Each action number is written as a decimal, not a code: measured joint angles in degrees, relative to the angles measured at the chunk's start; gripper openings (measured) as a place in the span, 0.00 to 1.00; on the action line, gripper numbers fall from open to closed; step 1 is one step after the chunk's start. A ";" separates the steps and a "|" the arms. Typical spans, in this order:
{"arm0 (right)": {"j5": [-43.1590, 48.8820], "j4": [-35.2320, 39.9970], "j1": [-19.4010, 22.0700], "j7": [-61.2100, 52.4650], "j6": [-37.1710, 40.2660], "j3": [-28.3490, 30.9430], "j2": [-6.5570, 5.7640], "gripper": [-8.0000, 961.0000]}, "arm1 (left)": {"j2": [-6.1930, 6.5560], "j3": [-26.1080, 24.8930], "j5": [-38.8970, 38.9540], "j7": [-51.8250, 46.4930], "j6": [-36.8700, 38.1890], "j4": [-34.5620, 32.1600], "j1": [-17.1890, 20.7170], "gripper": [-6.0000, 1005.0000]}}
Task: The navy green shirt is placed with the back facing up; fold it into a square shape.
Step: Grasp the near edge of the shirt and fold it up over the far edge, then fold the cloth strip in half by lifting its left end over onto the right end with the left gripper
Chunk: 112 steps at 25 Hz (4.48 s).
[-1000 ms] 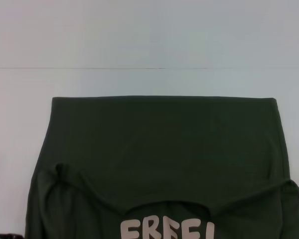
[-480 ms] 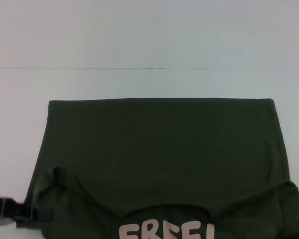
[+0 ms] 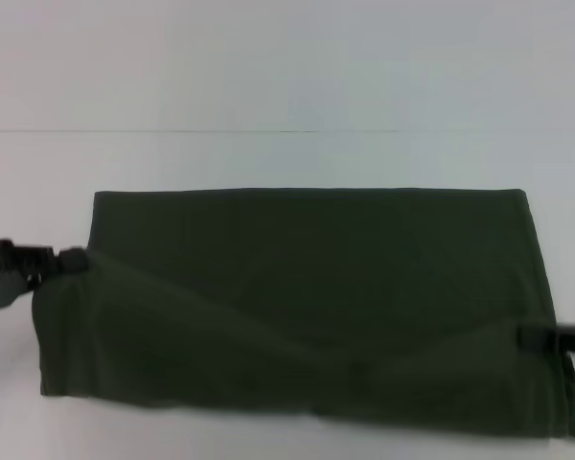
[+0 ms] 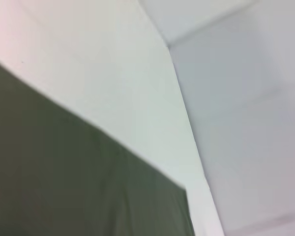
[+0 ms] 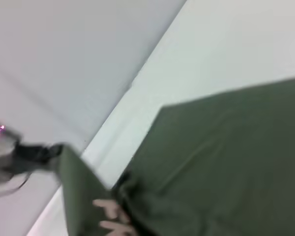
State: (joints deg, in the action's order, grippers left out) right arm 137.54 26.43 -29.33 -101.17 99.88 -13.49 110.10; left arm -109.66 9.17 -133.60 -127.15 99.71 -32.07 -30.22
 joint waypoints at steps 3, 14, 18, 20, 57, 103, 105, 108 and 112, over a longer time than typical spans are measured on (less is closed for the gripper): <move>-3.29 -0.26 -0.92 -2.68 -5.89 0.05 0.44 0.03 | -0.31 -0.03 2.26 1.11 -5.71 2.23 -0.78 0.04; -11.47 -0.53 -3.56 -6.65 -22.17 -0.44 3.11 0.03 | -4.22 0.47 7.95 6.01 -20.82 3.54 -3.84 0.04; -11.56 -0.55 -5.59 -7.27 -25.09 -0.57 3.20 0.03 | -5.47 0.42 8.46 8.24 -25.90 3.72 -5.34 0.04; -11.56 -0.57 -6.51 -7.32 -26.22 -0.64 3.29 0.03 | -6.01 0.53 9.23 9.61 -28.02 4.00 -5.95 0.04; -14.52 -3.83 -14.42 -3.18 -51.79 -3.56 9.54 0.04 | -13.35 0.87 23.08 30.45 -49.35 7.30 -9.32 0.04; -28.30 0.17 0.69 42.42 -14.15 -24.98 9.85 0.94 | -1.99 22.94 20.44 -1.43 -25.46 -0.12 2.13 0.83; -28.32 0.11 0.50 43.57 -14.46 -26.53 9.95 0.94 | -0.82 22.66 15.61 -4.18 -25.45 -0.93 0.76 0.83; -28.54 0.04 0.42 44.48 -14.91 -27.15 10.02 0.94 | -0.15 22.56 13.15 -5.71 -25.07 -1.26 -0.65 0.83; -28.68 -0.68 0.17 44.57 -15.66 -27.20 10.04 0.94 | -0.76 23.80 12.20 -5.57 -27.19 -0.31 -2.12 0.83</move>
State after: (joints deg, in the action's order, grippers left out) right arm 108.86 25.75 -29.16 -56.60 84.22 -40.69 120.14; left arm -110.42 32.96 -121.40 -132.72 72.52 -32.39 -32.34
